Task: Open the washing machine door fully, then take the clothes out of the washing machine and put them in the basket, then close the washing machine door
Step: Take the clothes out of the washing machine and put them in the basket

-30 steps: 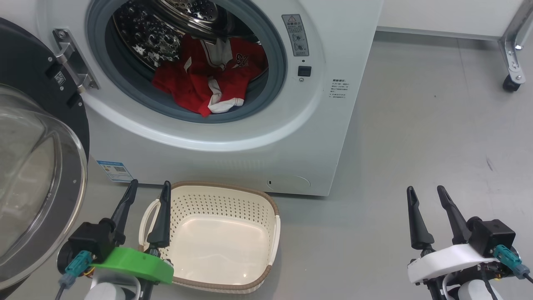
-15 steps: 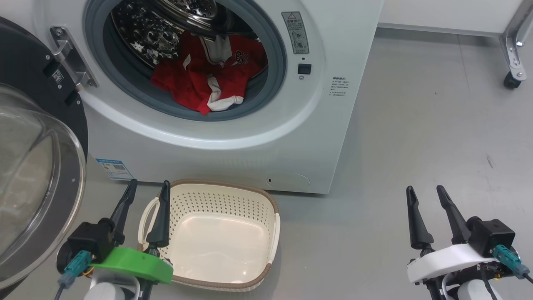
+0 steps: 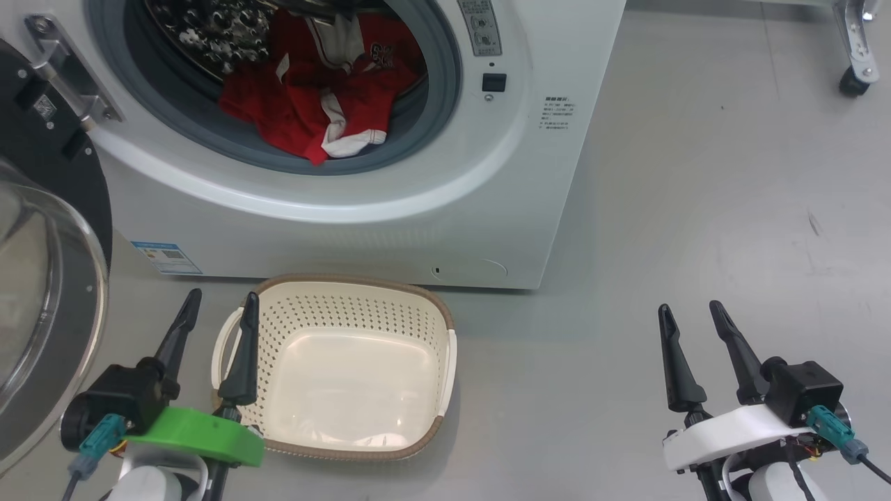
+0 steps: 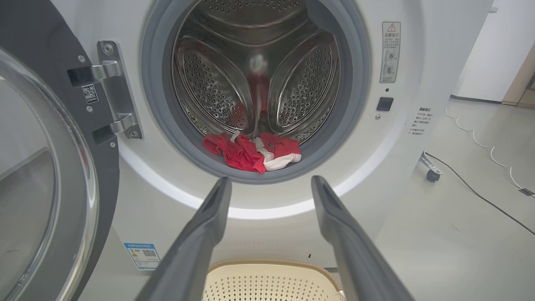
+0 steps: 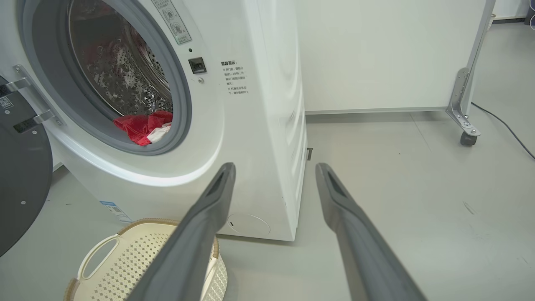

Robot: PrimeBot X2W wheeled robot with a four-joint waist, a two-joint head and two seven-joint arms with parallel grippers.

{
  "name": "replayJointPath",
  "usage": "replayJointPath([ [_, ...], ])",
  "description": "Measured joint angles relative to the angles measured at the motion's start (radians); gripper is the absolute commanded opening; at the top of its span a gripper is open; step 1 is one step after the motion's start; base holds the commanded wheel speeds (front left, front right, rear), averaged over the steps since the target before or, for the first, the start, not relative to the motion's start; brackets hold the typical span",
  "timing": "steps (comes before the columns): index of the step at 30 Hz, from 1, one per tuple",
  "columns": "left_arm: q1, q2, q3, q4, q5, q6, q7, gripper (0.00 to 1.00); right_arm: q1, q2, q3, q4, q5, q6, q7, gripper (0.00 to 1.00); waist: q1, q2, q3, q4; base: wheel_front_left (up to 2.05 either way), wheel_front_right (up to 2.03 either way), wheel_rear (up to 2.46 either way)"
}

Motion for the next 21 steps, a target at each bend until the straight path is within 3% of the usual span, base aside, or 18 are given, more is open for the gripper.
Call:
replayJointPath([
  [6, -0.026, 0.040, 0.017, -0.016, 0.011, 0.005, 0.023, 1.00, -0.023, 0.005, 0.020, -0.021, -0.021, 0.000, 0.000, 1.00, 0.0000, 0.0000, 0.064, -0.024, 0.00, 0.00, 0.00],
  [21, -0.308, 0.179, 0.083, -0.008, 0.071, 0.025, 0.156, 1.00, -0.141, 0.033, 0.085, -0.031, -0.034, 0.001, 0.000, 1.00, 0.0000, 0.0000, 0.241, -0.140, 0.00, 0.00, 0.00],
])
